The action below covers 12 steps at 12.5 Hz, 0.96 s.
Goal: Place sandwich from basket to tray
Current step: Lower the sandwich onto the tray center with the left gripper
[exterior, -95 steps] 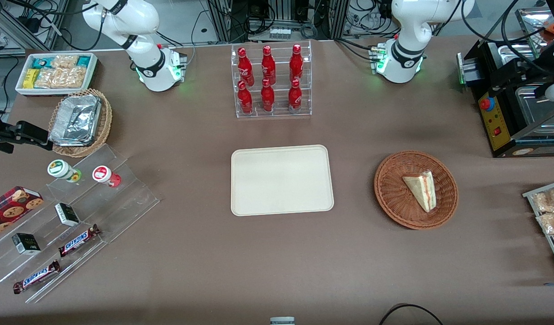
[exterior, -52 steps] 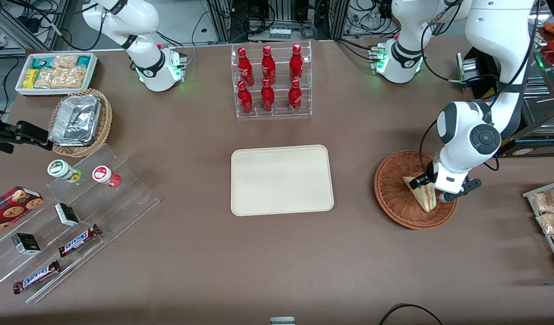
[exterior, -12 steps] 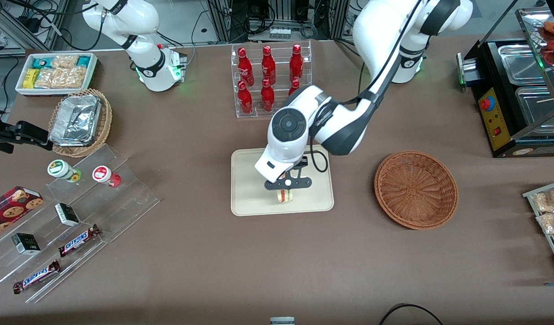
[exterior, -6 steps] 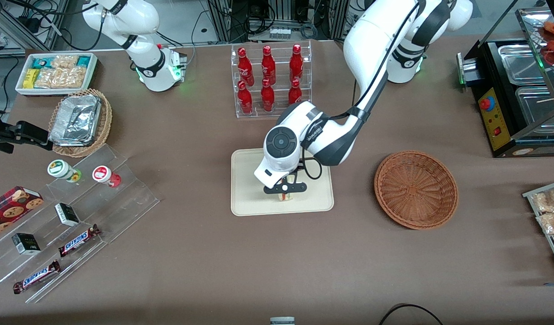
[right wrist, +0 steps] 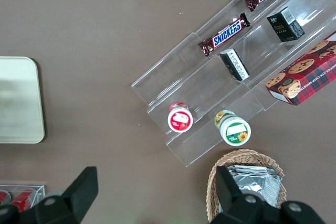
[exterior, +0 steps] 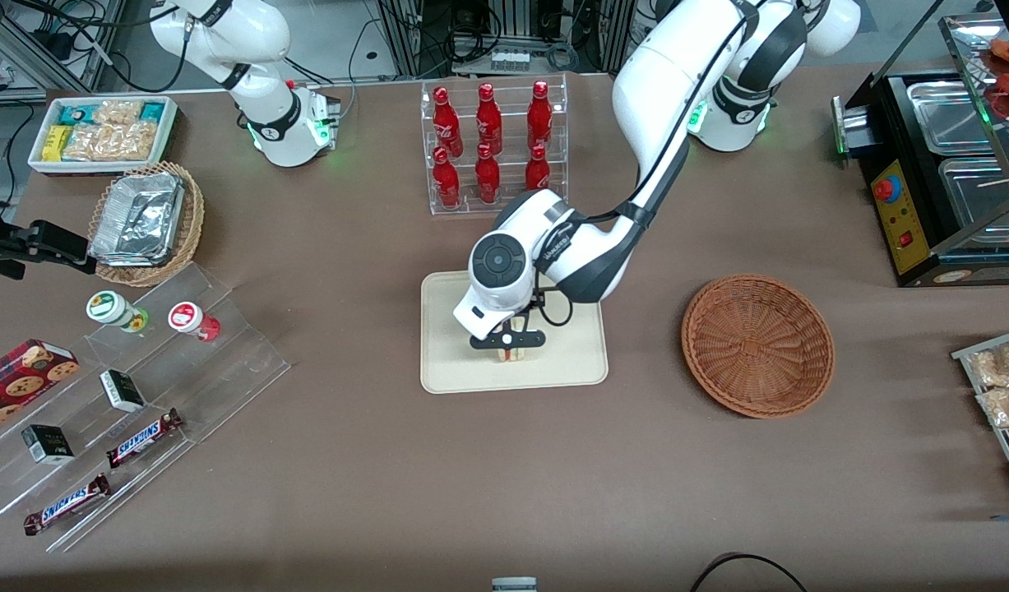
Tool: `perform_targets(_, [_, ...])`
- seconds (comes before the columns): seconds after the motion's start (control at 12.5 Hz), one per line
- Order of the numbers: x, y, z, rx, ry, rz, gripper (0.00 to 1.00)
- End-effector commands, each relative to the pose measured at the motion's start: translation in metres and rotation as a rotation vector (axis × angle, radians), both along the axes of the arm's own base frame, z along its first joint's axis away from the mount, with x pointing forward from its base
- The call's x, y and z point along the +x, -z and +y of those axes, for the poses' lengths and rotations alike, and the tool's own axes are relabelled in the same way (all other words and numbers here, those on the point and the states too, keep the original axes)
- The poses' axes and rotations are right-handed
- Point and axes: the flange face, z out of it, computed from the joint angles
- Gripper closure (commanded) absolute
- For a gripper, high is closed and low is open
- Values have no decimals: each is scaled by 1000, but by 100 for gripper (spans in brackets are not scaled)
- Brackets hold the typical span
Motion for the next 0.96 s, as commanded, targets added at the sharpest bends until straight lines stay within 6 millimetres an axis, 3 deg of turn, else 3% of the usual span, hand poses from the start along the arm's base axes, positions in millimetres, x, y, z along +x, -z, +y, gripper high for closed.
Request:
perform_targets(0.0, [-6, 5, -13, -5, 2, -6, 100])
perform_targets(0.48, [-11, 27, -11, 3, 5, -7, 100])
perform_targets(0.56, [-14, 32, -10, 12, 4, -1, 87])
perform_targets(0.64, [-13, 32, -10, 14, -10, -2, 39])
perform_targets(0.72, [-13, 29, -10, 13, -14, -4, 2])
perform_targets(0.88, [-11, 21, -8, 14, -18, -5, 1])
